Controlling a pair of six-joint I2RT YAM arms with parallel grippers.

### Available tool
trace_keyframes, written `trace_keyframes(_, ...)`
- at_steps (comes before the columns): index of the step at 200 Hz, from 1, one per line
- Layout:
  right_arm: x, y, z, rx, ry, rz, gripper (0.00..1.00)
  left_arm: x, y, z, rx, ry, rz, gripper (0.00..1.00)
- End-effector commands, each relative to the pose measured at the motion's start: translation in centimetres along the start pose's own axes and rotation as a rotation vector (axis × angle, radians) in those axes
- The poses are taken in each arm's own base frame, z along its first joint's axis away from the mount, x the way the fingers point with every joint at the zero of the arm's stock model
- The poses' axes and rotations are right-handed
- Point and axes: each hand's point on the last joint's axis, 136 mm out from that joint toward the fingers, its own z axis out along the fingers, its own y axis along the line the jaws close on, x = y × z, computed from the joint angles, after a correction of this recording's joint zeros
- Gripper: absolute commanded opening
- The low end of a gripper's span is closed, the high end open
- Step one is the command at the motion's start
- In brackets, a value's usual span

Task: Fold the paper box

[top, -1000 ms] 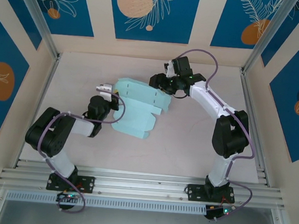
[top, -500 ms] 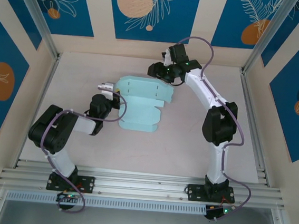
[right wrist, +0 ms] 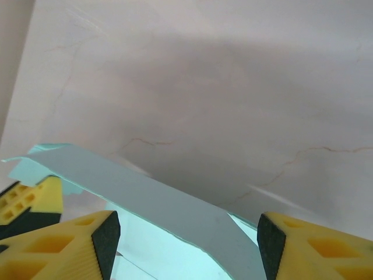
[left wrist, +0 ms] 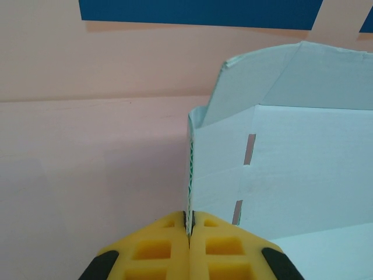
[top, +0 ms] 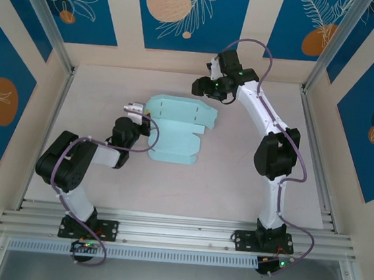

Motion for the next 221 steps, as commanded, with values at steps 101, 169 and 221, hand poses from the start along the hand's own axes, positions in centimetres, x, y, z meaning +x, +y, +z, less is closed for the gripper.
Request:
trace_keyframes(101, 4.8, -0.4, 2.7, 0.139, 0.123, -0.014, 0.57, -0.7, 0.0, 0.9, -0.012, -0.031, -0.026, 0.0)
trace_keyframes(169, 4.6, -2.2, 4.2, 0.216, 0.072, 0.057, 0.37, -0.9, -0.1, 0.8, -0.007, -0.037, -0.038, 0.0)
trace_keyframes(221, 3.9, -2.2, 5.2, 0.239, -0.008, 0.015, 0.05, -1.1, -0.2, 0.5, 0.002, -0.023, -0.045, 0.0)
